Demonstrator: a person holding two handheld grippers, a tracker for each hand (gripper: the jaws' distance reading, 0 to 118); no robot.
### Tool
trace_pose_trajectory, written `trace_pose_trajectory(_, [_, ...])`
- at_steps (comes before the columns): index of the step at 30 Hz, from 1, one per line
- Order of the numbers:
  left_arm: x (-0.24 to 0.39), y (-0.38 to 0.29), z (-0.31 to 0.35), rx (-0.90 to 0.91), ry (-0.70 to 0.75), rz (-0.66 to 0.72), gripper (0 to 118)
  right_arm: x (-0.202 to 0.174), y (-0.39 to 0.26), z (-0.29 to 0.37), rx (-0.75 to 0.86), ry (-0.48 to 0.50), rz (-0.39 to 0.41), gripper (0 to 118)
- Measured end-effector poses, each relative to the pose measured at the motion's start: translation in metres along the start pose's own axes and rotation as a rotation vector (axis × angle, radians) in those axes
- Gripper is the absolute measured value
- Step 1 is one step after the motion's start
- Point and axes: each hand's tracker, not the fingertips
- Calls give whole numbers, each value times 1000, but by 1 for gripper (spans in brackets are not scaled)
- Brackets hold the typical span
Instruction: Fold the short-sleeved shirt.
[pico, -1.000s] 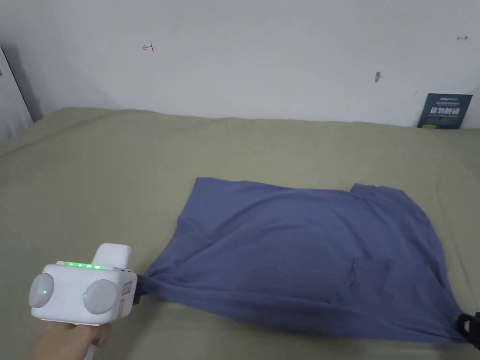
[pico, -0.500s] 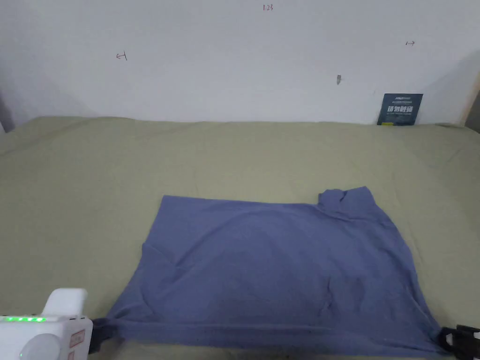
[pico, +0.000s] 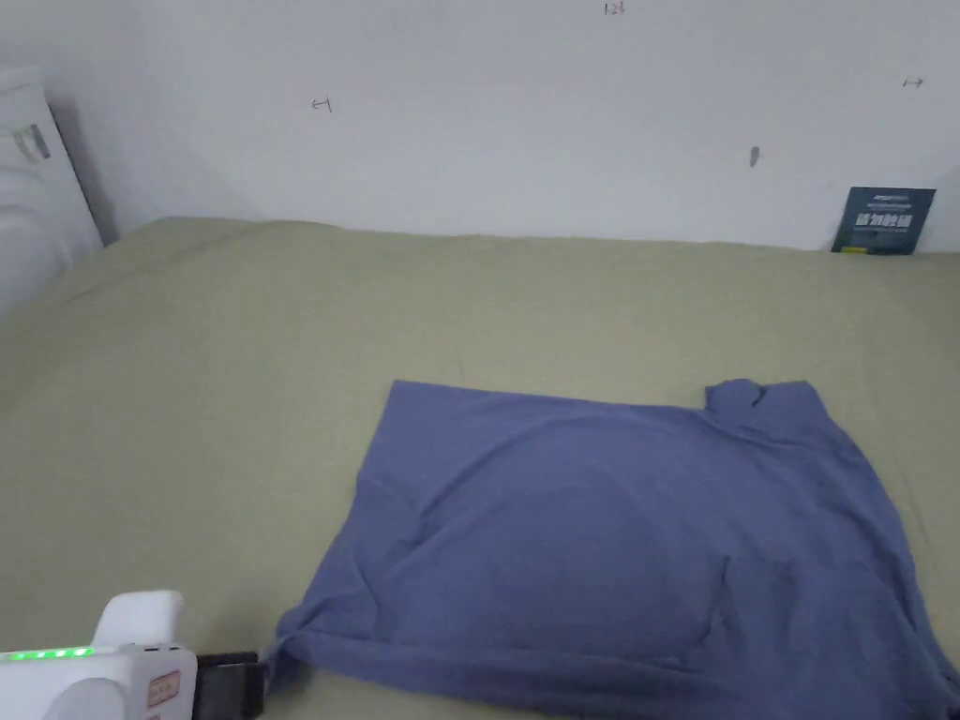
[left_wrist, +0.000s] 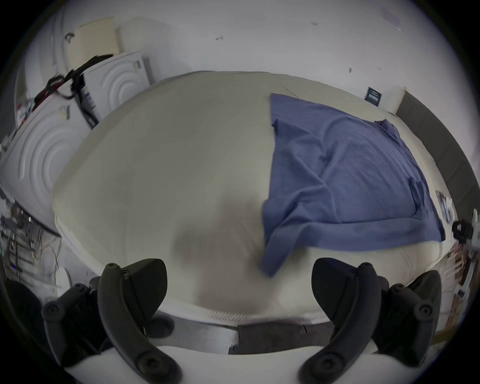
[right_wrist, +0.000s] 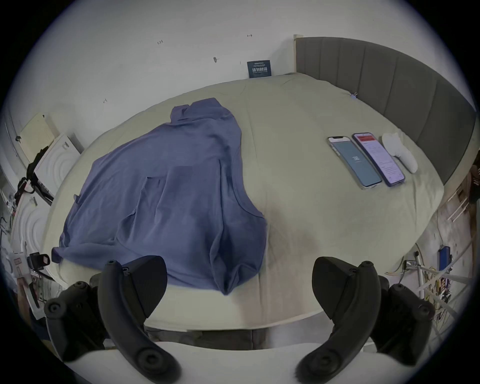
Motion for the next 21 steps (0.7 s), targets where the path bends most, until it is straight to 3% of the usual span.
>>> trace_pose_trajectory(2, [-4,-5,9,7,-3,6,107,-16,-7,12,-7,7,34,106])
trace_pose_trajectory(3, [-5,-9,11,9,-25,-5,94,-25,-13,18,18,19,35,88])
trace_pose_trajectory(5, [-5,-13,6,8,-22,-11,1,-39,-19,19,18,29,47,16])
trace_pose_trajectory(6, [-6,-17,2,13,-34,1,1,-44,-22,18,16,15,63,1])
trace_pose_trajectory(14, [-11,-11,-17,16,-40,-12,1,-53,-32,14,-16,46,70,1])
trace_pose_trajectory(15, [-11,-9,-20,19,-54,-8,2,-53,-31,14,-18,47,68,1])
trace_pose_trajectory(16, [-8,-5,-18,31,-68,-6,32,-55,-31,14,-21,44,68,1])
trace_pose_trajectory(17, [-7,-2,-20,37,-80,14,79,-56,-32,15,-24,45,74,1])
trace_pose_trajectory(18, [-5,0,-23,36,-94,22,117,-53,-31,14,-25,46,80,1])
trace_pose_trajectory(21, [0,5,-36,9,-92,21,118,-54,-32,16,-22,45,83,1])
